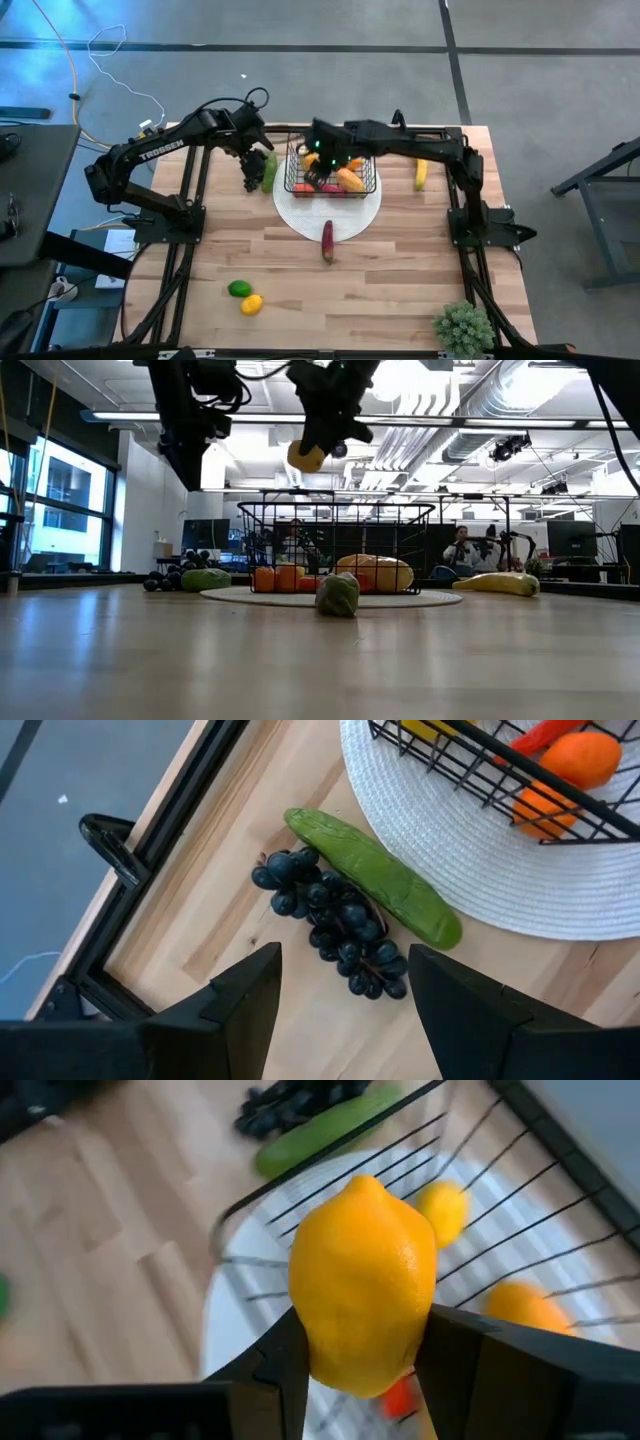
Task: Build produce basket
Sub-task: Put the right lemon into the wire basket
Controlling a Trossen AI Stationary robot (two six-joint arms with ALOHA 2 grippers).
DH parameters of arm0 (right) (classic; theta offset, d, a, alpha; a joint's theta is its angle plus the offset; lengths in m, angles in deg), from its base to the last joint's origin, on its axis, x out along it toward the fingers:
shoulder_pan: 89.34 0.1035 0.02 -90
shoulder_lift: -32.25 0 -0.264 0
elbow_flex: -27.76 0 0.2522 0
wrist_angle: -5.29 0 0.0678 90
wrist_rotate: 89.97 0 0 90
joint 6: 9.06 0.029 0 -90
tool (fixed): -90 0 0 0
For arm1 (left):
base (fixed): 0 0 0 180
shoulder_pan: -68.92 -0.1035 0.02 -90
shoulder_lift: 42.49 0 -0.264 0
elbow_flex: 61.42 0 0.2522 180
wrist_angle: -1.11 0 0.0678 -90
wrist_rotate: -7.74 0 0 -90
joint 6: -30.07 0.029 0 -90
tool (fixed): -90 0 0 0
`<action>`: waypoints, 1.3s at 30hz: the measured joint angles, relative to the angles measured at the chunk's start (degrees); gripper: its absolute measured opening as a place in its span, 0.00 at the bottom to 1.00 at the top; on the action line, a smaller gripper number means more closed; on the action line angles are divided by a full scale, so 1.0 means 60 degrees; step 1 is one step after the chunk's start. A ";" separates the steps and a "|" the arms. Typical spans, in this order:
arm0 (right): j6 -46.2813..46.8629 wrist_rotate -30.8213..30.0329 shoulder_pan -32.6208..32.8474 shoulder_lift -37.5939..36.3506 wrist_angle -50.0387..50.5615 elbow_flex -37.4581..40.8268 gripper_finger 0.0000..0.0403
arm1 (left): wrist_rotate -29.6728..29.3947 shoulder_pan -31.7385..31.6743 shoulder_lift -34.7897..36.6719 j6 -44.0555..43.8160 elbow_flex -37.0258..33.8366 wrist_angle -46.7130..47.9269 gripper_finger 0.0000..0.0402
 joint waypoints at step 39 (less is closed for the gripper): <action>-0.3295 0.0650 -0.1882 0.2539 -0.0395 0.0000 0.32 | 0.1821 0.0474 -0.0007 -0.1758 0.0000 0.0044 0.52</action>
